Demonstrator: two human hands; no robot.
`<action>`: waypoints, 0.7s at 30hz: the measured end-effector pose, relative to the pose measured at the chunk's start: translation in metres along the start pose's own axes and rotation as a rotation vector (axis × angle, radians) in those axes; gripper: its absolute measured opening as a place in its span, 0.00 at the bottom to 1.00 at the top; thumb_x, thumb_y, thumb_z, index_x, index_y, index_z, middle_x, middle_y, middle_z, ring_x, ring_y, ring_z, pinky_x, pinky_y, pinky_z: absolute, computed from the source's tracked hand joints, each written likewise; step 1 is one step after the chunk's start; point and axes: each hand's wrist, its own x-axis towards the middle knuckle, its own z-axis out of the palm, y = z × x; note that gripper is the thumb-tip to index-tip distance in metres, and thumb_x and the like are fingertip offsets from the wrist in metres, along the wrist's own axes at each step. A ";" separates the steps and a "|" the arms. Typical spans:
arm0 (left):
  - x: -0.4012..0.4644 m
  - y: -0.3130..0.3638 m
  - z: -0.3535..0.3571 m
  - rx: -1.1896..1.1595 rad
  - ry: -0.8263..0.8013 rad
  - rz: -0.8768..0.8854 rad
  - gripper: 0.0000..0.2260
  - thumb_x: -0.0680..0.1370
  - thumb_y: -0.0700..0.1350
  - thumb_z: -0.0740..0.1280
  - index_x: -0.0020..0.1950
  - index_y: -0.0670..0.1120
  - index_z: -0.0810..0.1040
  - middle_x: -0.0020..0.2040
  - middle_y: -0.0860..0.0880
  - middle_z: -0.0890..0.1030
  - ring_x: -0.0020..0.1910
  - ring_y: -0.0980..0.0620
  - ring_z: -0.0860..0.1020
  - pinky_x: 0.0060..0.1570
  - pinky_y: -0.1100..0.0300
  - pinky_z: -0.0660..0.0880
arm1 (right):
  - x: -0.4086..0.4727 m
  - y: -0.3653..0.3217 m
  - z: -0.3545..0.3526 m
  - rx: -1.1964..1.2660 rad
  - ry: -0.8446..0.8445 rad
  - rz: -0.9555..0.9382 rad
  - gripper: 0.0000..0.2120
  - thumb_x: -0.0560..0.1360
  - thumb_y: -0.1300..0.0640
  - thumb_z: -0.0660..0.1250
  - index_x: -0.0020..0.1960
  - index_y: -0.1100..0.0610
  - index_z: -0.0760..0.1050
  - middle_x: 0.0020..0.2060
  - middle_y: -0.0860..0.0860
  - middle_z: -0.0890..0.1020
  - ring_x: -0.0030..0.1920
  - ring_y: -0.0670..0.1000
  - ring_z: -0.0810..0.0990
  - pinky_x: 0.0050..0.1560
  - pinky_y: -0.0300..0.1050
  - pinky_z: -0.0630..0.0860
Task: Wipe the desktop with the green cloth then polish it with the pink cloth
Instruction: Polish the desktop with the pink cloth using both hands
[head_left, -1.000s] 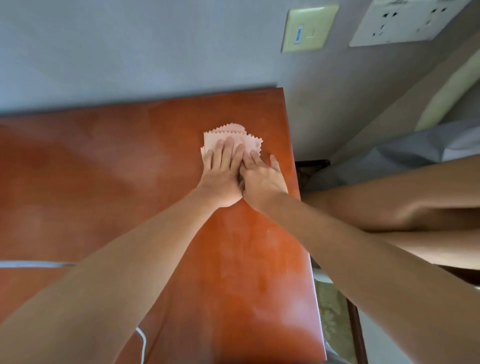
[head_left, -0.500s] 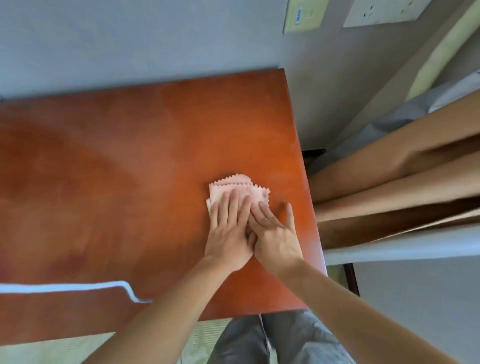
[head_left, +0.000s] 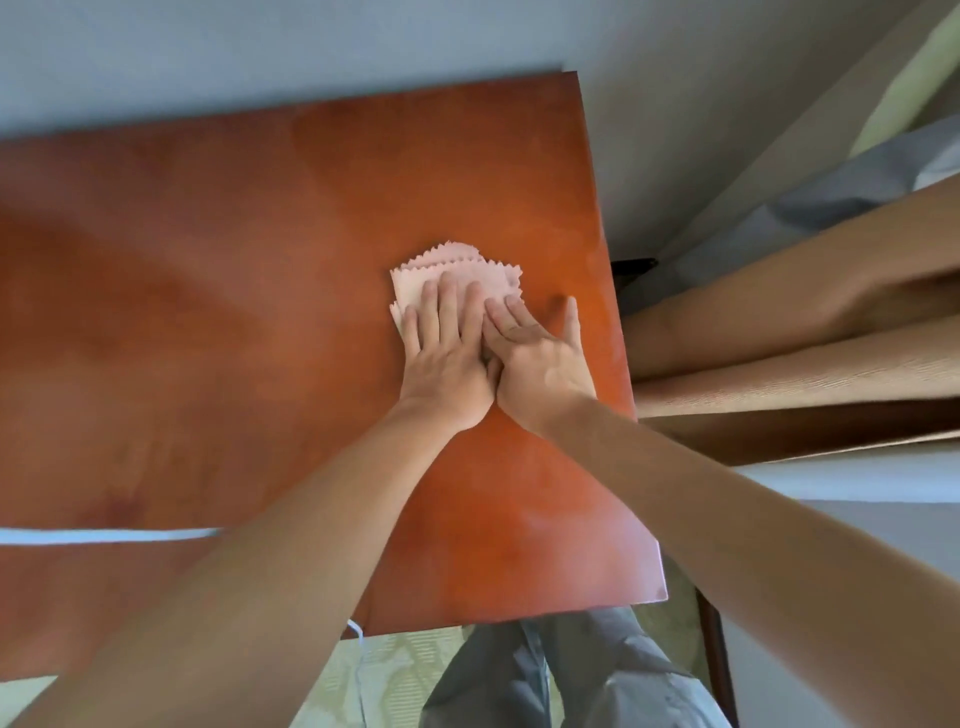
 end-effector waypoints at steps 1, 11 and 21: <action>0.009 -0.001 -0.005 0.000 -0.004 -0.008 0.33 0.84 0.56 0.49 0.81 0.48 0.31 0.81 0.43 0.30 0.79 0.44 0.30 0.77 0.45 0.31 | 0.010 0.001 -0.003 -0.017 -0.008 0.000 0.26 0.83 0.54 0.53 0.81 0.53 0.56 0.79 0.48 0.59 0.80 0.49 0.52 0.74 0.71 0.38; 0.018 -0.005 -0.016 0.022 -0.025 0.005 0.33 0.85 0.57 0.49 0.81 0.50 0.32 0.80 0.45 0.29 0.79 0.46 0.29 0.78 0.45 0.32 | 0.017 -0.002 -0.010 -0.026 -0.057 0.030 0.27 0.84 0.54 0.51 0.82 0.52 0.51 0.81 0.47 0.53 0.80 0.48 0.47 0.76 0.67 0.40; -0.088 0.005 0.035 0.058 -0.017 0.074 0.34 0.83 0.55 0.48 0.81 0.48 0.30 0.79 0.43 0.28 0.78 0.43 0.27 0.77 0.43 0.32 | -0.093 -0.030 0.024 0.025 -0.072 -0.015 0.29 0.81 0.58 0.57 0.81 0.58 0.55 0.80 0.53 0.55 0.80 0.54 0.50 0.77 0.65 0.42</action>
